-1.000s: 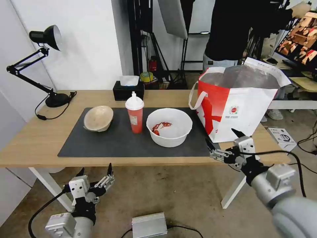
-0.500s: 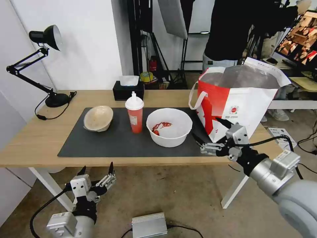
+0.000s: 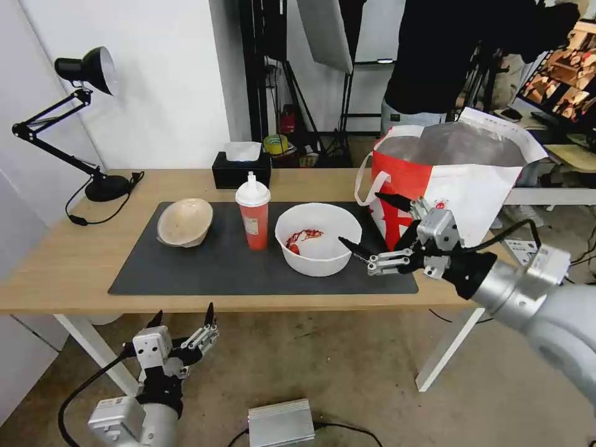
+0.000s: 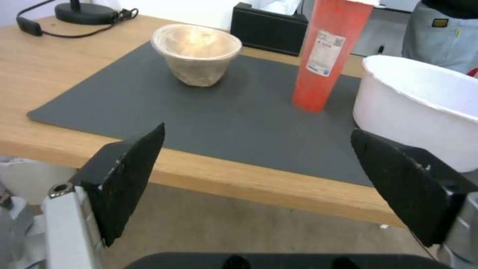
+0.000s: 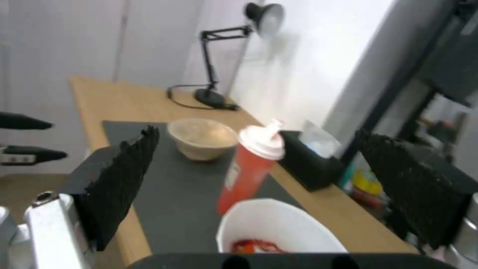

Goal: Pick up the trash from the table and place it into the takeout bag.

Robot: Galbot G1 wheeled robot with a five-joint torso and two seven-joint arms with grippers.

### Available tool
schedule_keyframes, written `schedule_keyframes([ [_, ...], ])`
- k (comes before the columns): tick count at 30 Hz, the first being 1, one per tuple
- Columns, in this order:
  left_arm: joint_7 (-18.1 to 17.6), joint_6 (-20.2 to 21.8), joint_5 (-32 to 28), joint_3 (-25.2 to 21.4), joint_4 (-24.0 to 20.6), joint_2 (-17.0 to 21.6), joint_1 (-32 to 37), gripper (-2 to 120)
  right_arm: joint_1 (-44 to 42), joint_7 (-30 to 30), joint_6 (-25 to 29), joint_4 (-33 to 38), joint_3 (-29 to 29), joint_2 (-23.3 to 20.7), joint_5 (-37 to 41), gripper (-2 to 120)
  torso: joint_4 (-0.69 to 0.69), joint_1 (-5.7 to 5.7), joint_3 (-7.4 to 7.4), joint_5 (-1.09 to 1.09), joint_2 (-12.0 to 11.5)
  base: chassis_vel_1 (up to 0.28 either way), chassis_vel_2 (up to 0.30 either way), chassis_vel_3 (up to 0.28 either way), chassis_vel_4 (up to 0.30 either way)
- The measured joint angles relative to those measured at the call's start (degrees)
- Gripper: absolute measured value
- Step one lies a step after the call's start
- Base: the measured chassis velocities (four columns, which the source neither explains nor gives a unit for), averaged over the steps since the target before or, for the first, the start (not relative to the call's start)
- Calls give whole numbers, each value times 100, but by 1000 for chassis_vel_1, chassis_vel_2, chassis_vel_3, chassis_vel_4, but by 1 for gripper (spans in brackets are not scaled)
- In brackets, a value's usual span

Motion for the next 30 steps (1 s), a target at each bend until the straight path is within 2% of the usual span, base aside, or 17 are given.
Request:
schedule_keyframes([
  [1, 0, 0, 0, 0, 0, 0, 0, 100, 0, 0, 0, 0, 0, 0, 0, 100, 0, 0, 0, 0, 0, 0, 0, 0, 0],
  [5, 2, 19, -5, 0, 1, -31, -24, 100, 816, -305, -39, -376, -856, -39, 7, 100, -1, 0, 0, 0, 0, 0, 0, 0, 0],
  [6, 2, 19, -5, 0, 1, -31, -24, 100, 816, -305, -39, -376, -856, -39, 7, 100, -1, 0, 0, 0, 0, 0, 0, 0, 0],
  [8, 5, 21, -5, -4, 1, -47, -51, 100, 1205, -392, -114, -558, -1278, -33, -38, 100, -1, 0, 0, -1, 0, 0, 0, 0, 0],
  [16, 1, 35, -10, -72, 1, -46, -65, 100, 2245, -730, -218, -1110, -2201, 245, -227, 100, -1, 0, 0, -1, 0, 0, 0, 0, 0],
  [20, -4, 36, -17, -79, 1, -63, -67, 100, 2984, -857, -301, -1471, -2949, 439, -355, 100, 0, 0, 0, -1, 0, 0, 0, 0, 0],
  [30, -7, 37, -50, -73, 1, -105, -130, 100, 3747, -1072, -394, -1966, -3847, 567, -630, 100, -1, 0, 0, -1, 0, 0, 0, 0, 0],
])
